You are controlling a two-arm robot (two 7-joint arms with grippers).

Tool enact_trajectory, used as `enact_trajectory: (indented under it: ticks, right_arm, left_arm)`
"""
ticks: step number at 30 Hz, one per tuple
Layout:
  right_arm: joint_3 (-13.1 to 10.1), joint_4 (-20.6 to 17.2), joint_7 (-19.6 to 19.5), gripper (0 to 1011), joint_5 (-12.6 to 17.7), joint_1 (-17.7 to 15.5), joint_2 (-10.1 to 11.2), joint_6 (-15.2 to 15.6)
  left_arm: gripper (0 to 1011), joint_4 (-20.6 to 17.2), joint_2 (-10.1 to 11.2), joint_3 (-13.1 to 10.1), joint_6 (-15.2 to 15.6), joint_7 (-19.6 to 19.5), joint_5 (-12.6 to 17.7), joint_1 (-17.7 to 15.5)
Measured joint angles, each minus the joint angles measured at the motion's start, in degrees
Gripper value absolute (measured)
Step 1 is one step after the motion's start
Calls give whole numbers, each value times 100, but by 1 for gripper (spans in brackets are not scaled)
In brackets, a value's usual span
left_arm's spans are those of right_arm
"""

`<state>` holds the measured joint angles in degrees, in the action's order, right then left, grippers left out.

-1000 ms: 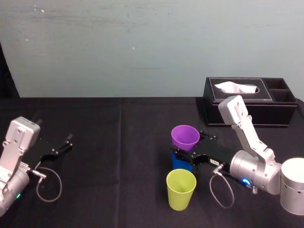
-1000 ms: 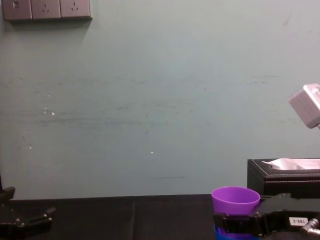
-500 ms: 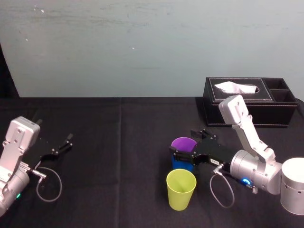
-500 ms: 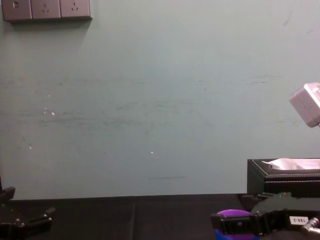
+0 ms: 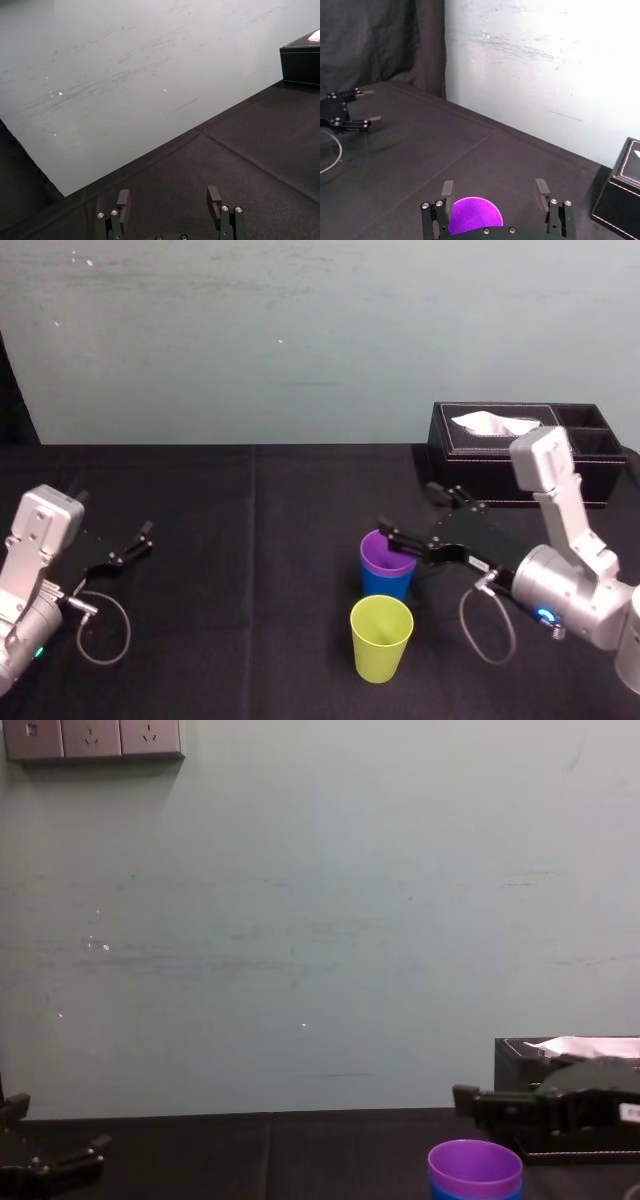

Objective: Stack the three plastic cups sequentially using one hand.

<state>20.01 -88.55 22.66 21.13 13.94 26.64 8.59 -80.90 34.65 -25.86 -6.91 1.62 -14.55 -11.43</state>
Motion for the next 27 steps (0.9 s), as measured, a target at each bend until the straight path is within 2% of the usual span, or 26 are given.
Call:
enact_trajectory:
  ticks: [7,10,15,21,27]
  right_arm:
    - [-272,-562,114,1004,236,-414,355,75]
    - [-429,-853,191,1004,392,-709,578,90]
    - [-653,-1262,413,1004,826,-1314,959,165]
    - [-750,-1544,556,1004,1128,-1933,1303,141]
    - [-740,-1653,592,1004,1243,-2270,1526,115]
  left_arm:
    - [1000,0,0,0,0,0,0,0]
    - [1000,0,0,0,0,0,0,0]
    - [1000,0,0,0,0,0,0,0]
    - [1000,0,0,0,0,0,0,0]
    - [1000,0,0,0,0,0,0,0]
